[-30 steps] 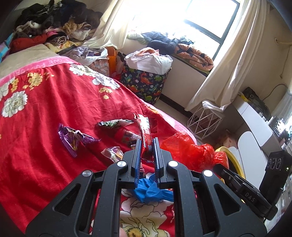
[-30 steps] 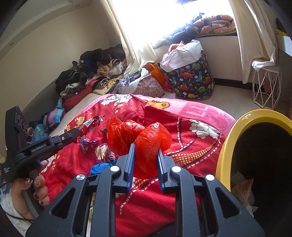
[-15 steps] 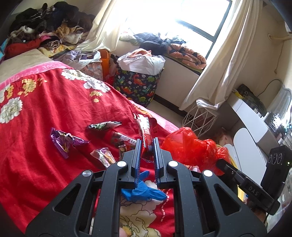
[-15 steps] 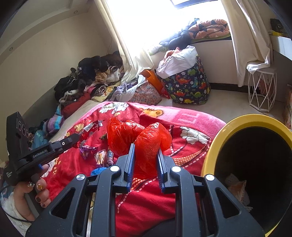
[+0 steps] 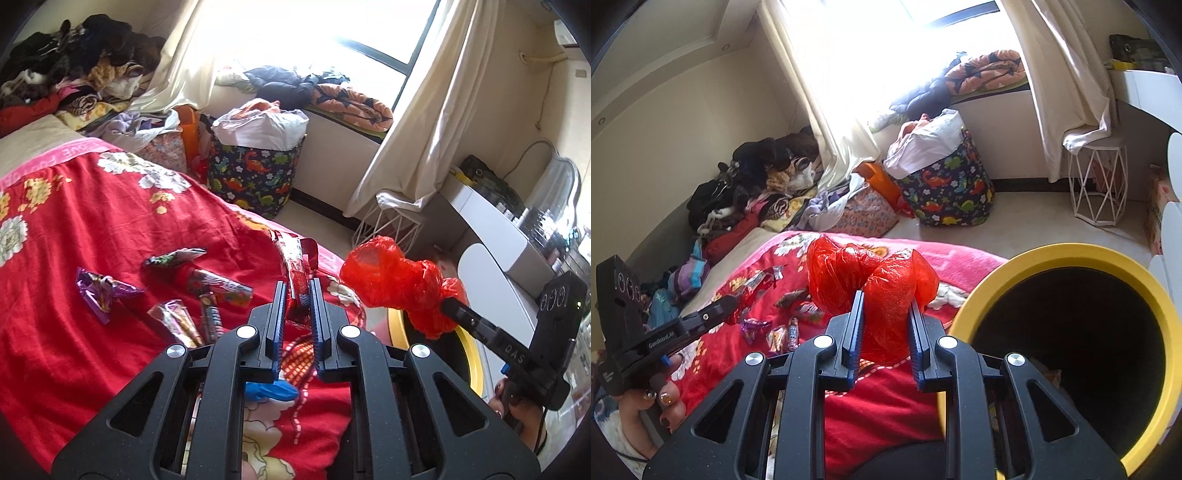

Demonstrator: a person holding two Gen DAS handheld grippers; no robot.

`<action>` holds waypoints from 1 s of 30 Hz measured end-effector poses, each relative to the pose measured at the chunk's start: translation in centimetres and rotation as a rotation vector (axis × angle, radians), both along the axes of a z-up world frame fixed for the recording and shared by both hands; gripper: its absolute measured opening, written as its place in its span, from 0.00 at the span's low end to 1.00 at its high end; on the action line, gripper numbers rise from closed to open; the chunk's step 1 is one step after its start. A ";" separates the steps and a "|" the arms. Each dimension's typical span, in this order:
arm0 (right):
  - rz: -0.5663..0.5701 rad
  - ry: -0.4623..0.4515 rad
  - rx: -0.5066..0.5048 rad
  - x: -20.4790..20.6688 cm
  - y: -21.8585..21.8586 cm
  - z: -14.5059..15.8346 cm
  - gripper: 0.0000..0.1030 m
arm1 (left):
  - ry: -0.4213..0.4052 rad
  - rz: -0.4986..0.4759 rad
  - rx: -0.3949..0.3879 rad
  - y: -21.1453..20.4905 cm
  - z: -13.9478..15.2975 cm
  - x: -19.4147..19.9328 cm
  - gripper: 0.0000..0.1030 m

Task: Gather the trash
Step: 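Carry the red bag and red wrapper over the yellow bin with both tools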

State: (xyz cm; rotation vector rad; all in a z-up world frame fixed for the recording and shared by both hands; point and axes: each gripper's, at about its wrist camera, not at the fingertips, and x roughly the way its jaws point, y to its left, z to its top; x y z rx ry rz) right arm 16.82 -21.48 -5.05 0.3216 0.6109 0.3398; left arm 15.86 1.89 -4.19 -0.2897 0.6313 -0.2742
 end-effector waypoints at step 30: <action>-0.175 -0.031 0.032 -3.1 -7.9 1.0 0.20 | -0.033 -0.184 0.057 -7.6 0.8 -1.8 0.08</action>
